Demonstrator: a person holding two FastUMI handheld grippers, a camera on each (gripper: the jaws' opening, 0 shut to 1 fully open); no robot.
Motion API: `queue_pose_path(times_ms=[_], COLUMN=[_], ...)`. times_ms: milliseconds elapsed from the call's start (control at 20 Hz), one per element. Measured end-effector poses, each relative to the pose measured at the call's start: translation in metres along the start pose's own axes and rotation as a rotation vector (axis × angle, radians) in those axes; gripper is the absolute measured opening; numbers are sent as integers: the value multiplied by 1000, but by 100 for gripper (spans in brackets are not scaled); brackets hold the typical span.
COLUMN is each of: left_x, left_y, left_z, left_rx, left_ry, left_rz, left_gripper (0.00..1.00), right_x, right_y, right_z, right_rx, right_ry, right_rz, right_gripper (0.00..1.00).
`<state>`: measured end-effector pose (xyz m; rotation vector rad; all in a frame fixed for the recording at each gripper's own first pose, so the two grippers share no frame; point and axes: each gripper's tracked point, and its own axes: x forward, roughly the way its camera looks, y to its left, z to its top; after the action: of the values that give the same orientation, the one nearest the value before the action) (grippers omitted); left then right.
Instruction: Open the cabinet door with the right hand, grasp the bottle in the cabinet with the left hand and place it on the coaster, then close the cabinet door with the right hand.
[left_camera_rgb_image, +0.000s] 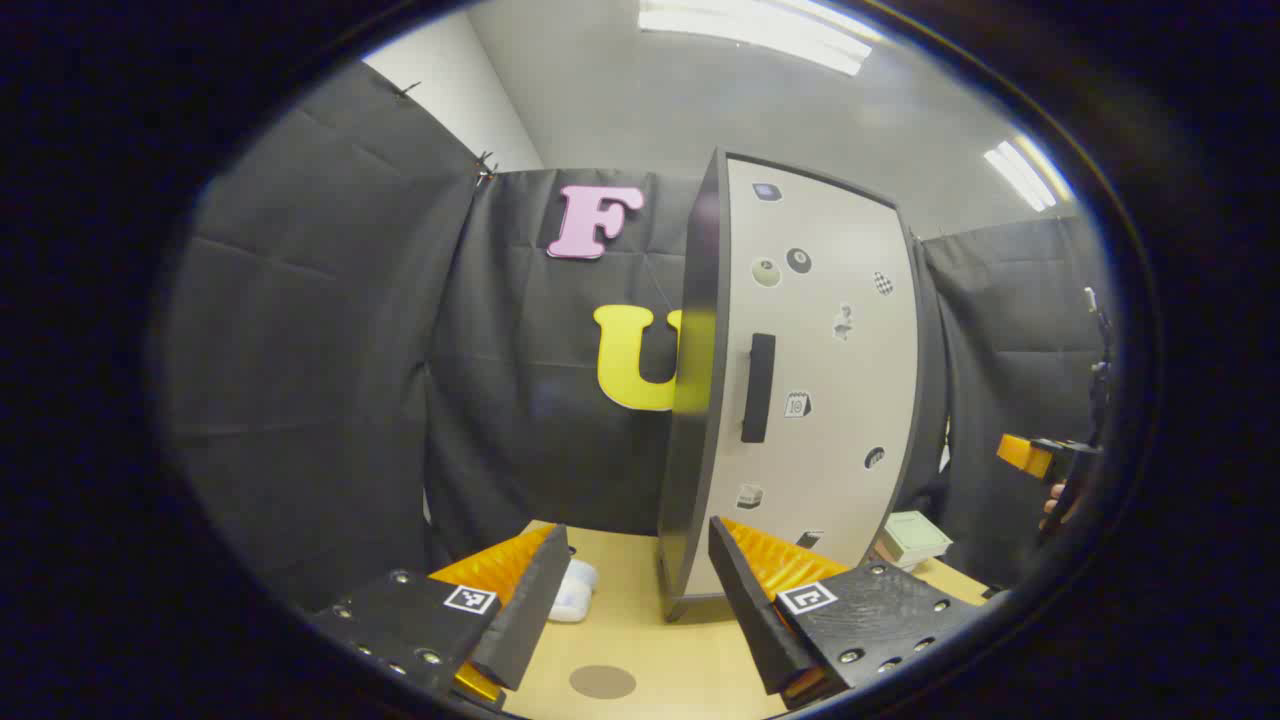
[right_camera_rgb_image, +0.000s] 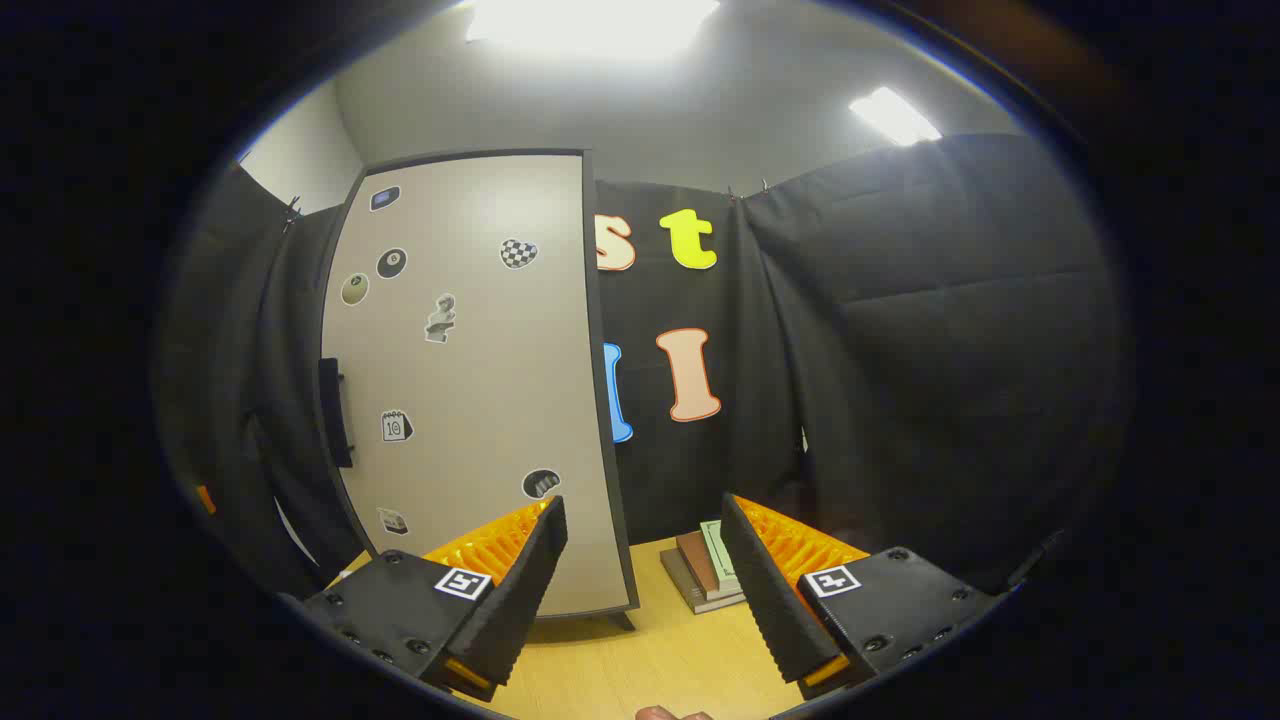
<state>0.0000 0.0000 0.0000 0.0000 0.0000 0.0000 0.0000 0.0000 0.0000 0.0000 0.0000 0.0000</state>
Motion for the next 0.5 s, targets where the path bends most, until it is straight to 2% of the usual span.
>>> queue_pose_path(times_ms=[150,400,500], left_x=[-7,-13,-17], left_y=[4,4,8], left_z=[6,-8,-13], left_rx=[9,1,-10], left_ry=[-39,-21,-9], left_rz=[15,19,30], left_gripper=[84,88,86], right_x=[-5,-5,-7], right_y=[3,4,5], right_z=[1,0,-2], right_rx=[-4,-11,-10], right_ry=[14,9,23], right_rz=[17,32,43], right_gripper=[98,98,98])
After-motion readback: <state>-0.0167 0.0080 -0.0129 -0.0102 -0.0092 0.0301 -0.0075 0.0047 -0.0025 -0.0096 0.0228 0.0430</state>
